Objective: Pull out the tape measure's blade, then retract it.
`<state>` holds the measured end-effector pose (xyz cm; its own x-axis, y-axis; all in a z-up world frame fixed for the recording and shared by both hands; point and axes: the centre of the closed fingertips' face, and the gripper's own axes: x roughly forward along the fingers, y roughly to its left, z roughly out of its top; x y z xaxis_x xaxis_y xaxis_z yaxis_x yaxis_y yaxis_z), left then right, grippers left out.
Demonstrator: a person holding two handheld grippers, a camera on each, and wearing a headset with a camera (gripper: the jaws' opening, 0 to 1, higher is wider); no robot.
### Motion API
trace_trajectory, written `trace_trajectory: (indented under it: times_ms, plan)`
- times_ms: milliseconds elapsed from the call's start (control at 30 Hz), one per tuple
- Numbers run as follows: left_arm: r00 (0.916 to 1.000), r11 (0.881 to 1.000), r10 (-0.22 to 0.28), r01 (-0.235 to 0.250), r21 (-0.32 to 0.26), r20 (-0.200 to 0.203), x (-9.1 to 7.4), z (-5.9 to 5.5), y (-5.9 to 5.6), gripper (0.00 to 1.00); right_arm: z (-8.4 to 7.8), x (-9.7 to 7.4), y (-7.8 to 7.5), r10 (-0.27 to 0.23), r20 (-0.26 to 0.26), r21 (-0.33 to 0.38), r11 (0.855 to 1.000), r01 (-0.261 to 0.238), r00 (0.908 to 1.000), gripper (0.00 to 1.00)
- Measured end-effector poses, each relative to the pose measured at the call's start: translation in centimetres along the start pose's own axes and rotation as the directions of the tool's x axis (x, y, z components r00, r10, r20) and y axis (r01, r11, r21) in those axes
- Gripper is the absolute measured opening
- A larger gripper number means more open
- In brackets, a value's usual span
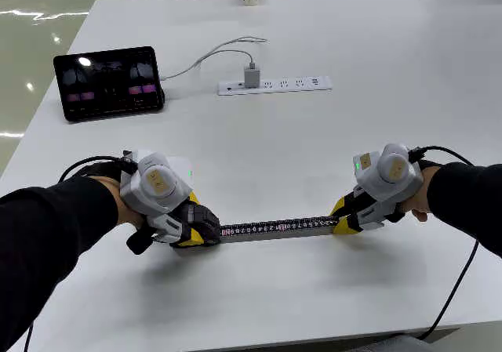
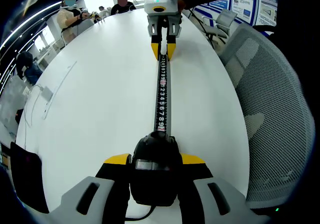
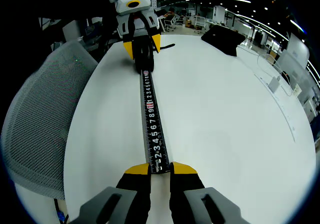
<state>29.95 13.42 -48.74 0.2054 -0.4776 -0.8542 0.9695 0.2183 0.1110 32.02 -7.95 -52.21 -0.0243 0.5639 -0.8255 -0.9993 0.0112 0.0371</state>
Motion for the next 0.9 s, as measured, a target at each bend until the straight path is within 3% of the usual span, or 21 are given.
trace_trajectory:
  times_ms: [900]
  plan:
    - [1.0000, 1.000, 0.002, -0.002, 0.006, -0.001, 0.1, -0.1, 0.1, 0.31, -1.4, -1.3, 0.2, -0.008, -0.012, 0.015, 1.000, 0.008, 0.9999, 0.10]
